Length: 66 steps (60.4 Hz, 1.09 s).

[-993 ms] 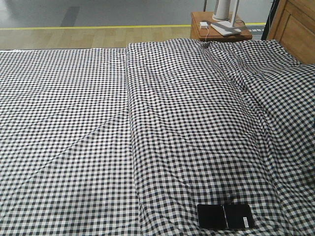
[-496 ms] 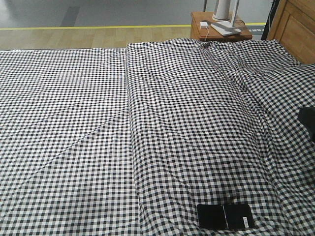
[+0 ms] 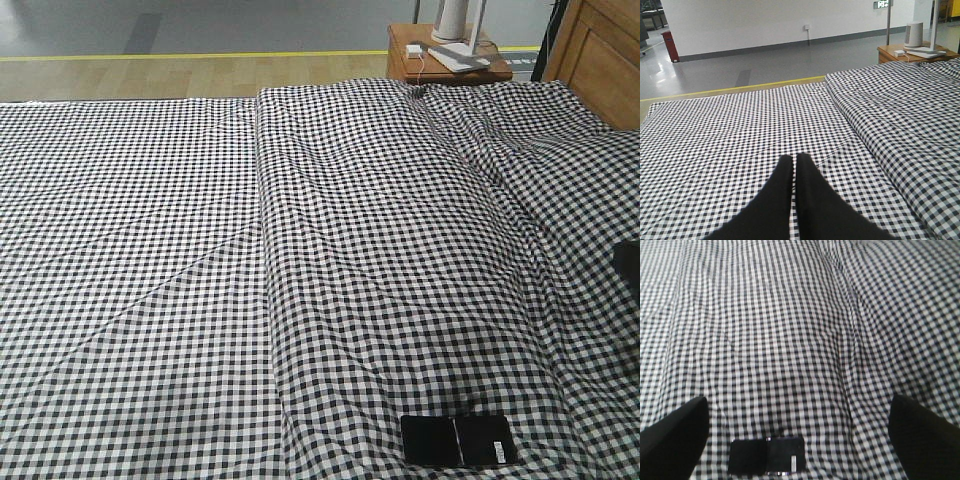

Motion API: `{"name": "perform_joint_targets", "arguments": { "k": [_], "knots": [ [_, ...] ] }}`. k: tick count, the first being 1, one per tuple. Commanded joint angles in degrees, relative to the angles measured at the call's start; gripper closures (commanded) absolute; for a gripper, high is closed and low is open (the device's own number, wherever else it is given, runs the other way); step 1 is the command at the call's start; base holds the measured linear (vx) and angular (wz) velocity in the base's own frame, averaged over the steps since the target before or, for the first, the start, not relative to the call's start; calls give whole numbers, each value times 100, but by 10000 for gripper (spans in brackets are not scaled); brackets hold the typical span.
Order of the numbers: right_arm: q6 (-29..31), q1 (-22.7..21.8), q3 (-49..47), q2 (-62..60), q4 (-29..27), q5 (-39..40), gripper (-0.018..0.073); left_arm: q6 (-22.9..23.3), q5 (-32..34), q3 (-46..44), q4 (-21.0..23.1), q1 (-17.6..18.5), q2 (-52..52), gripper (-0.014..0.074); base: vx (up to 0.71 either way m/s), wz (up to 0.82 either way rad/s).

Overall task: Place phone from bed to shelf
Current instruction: 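Lower the right gripper over the black phone on the bed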

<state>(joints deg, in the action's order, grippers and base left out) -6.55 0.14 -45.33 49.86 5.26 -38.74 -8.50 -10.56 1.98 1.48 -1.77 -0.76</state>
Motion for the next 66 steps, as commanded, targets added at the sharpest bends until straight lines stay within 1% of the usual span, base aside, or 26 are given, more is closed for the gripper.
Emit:
{"name": "perform_joint_targets", "arguments": {
  "k": [1,7,11,16,19,20,25,27,31,35,36,38,39,41,42,46,47,49,52,57,66],
  "knots": [
    [-27,-31,-324,158,146,80,-109,33,415,-127,52,37,-66,595,0,0],
    [-55,-57,-651,458,179,-164,-105,33,415,-127,52,37,-66,595,0,0],
    [-162,-163,-826,650,165,-199,-102,33,415,-127,52,37,-66,595,0,0],
    [-192,-456,-1055,948,139,-233,-99,33,415,-127,52,37,-66,595,0,0],
    [-130,-738,-1188,1193,139,-291,-97,33,415,-127,52,37,-66,595,0,0],
    [-96,-772,-1222,1222,127,-313,-96,33,415,-127,52,37,-66,595,0,0],
    [317,-1248,-1401,1620,-85,-457,-94,33,415,-127,52,37,-66,595,0,0],
    [565,-1487,-1456,1807,-293,-495,-94,33,415,-127,52,37,-66,595,0,0],
    [1173,-1901,-1535,2105,-890,-508,-92,33,415,-127,52,37,-66,595,0,0],
    [1839,-2311,-1582,2425,-1641,-523,-90,33,415,-127,52,37,-66,595,0,0],
    [2041,-2430,-1590,2525,-1963,-523,-88,33,415,-127,52,37,-66,595,0,0],
    [2393,-2613,-1590,2697,-2288,-523,-87,33,415,-127,52,37,-66,595,0,0],
    [2535,-2683,-1590,2769,-2522,-523,-86,33,415,-127,52,37,-66,595,0,0],
    [2873,-2850,-1590,2952,-2817,-519,-84,33,415,-127,52,37,-66,595,0,0],
    [3074,-2941,-1590,3067,-3092,-512,-83,33,415,-127,52,37,-66,595,0,0],
    [3810,-3170,-1590,3421,-3661,-370,-80,33,415,-127,52,37,-66,595,0,0],
    [4012,-3263,-1594,3538,-3896,-324,-80,33,415,-127,52,37,-66,595,0,0],
    [4296,-3373,-1617,3740,-4188,-274,-78,33,415,-127,52,37,-66,595,0,0],
    [4715,-3509,-1671,4072,-4536,-302,-75,33,415,-127,52,37,-66,595,0,0],
    [5191,-3667,-1811,4559,-4972,-486,-74,33,415,-127,52,37,-66,595,0,0],
    [5984,-3726,-2030,5424,-5323,-884,-68,33,415,-127,52,37,-66,595,0,0]
  ]
}}
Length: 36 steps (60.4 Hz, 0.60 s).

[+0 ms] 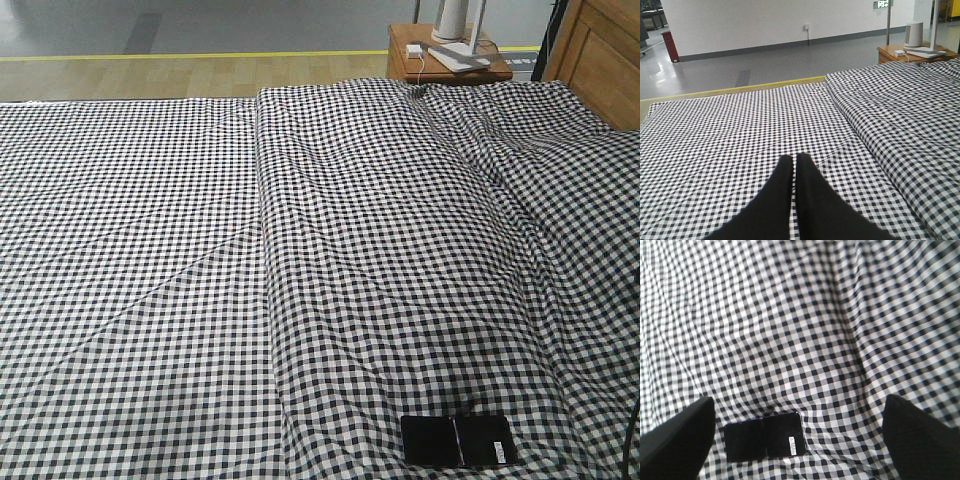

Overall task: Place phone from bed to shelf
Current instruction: 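Lower the right gripper over the black phone on the bed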

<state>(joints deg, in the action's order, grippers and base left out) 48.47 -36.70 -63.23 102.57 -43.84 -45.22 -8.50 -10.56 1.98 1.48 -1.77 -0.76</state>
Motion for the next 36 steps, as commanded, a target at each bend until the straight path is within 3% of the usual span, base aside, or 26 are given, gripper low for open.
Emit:
{"name": "perform_joint_targets", "arguments": {
  "k": [1,11,27,36],
  "knots": [
    [544,-42,-255,219,-460,-279,-67,33,415,-127,52,37,-66,595,0,0],
    [1420,-42,-404,1119,-854,-641,-59,33,415,-127,52,37,-66,595,0,0],
    [2056,-42,-828,2536,-878,-1070,-52,33,415,-127,52,37,-66,595,0,0],
    [2119,-42,-1229,3196,-891,-1576,-49,33,415,-127,52,37,-66,595,0,0]
  ]
}}
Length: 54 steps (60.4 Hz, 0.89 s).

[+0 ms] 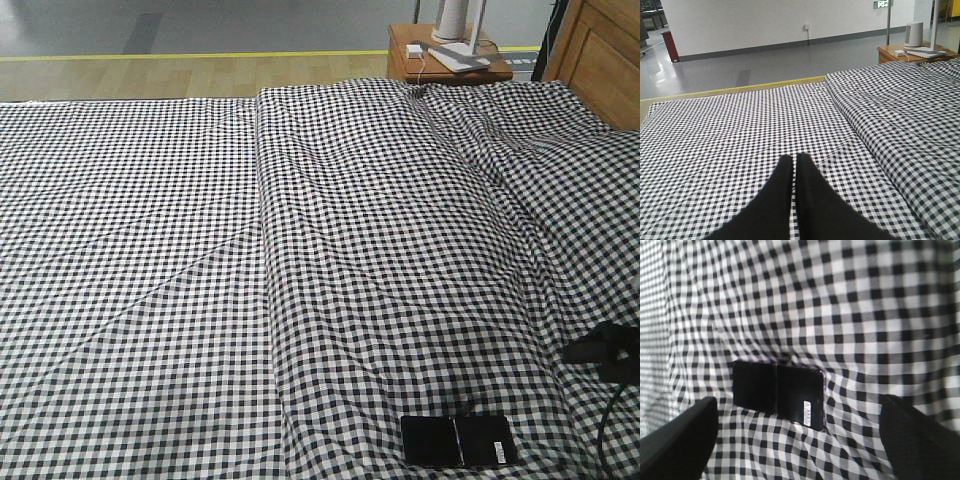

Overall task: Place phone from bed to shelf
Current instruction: 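Lower the right gripper over the black phone on the bed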

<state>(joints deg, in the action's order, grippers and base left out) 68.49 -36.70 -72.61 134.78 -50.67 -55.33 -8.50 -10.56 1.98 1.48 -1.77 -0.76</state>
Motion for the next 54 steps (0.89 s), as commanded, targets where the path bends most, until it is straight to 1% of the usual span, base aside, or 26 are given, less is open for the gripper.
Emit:
{"name": "perform_joint_targets", "arguments": {
  "k": [1,7,14,28,45,54],
  "knots": [
    [110,-42,-340,58,-214,-637,-49,33,415,-127,52,37,-66,595,0,0],
    [110,-17,-544,424,-291,-915,-46,33,415,-127,52,37,-66,595,0,0],
    [141,139,-728,812,-277,-1067,-43,33,415,-127,52,37,-66,595,0,0],
    [283,530,-789,1299,-255,-934,-35,33,415,-127,52,37,-66,595,0,0],
    [305,527,-789,1613,-258,-878,-35,33,415,-127,52,37,-66,595,0,0],
    [339,523,-789,1818,-423,-878,-35,33,415,-127,52,37,-66,595,0,0]
  ]
}}
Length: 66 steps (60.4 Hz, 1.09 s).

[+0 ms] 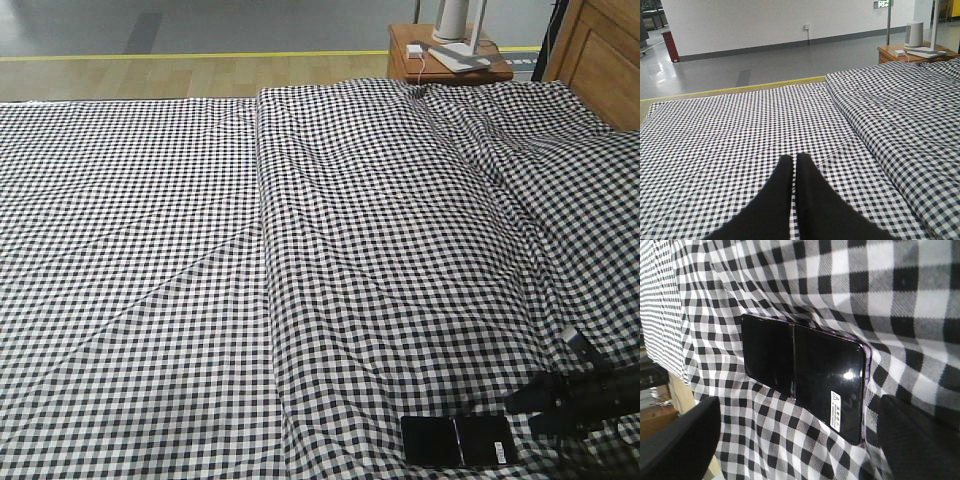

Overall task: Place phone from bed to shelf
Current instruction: 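Lower the right gripper over the black phone on the bed, then close the right gripper on the black phone's edge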

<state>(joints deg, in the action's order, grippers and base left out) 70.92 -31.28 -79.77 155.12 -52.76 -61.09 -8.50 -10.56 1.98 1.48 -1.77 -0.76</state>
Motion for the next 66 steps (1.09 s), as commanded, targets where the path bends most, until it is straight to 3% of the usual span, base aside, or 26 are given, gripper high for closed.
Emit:
{"name": "perform_joint_targets", "arguments": {
  "k": [1,15,40,66],
  "knots": [
    [105,-20,-72,-205,-213,-302,-35,33,415,-127,52,37,-66,595,0,0],
    [304,-20,-72,48,-346,-274,-35,33,415,-127,52,37,-66,595,0,0],
    [676,-15,-72,509,-1216,-554,-35,33,415,-127,52,37,-66,595,0,0],
    [833,-15,-62,685,-1233,-925,-35,33,415,-127,52,37,-66,595,0,0]
  ]
}}
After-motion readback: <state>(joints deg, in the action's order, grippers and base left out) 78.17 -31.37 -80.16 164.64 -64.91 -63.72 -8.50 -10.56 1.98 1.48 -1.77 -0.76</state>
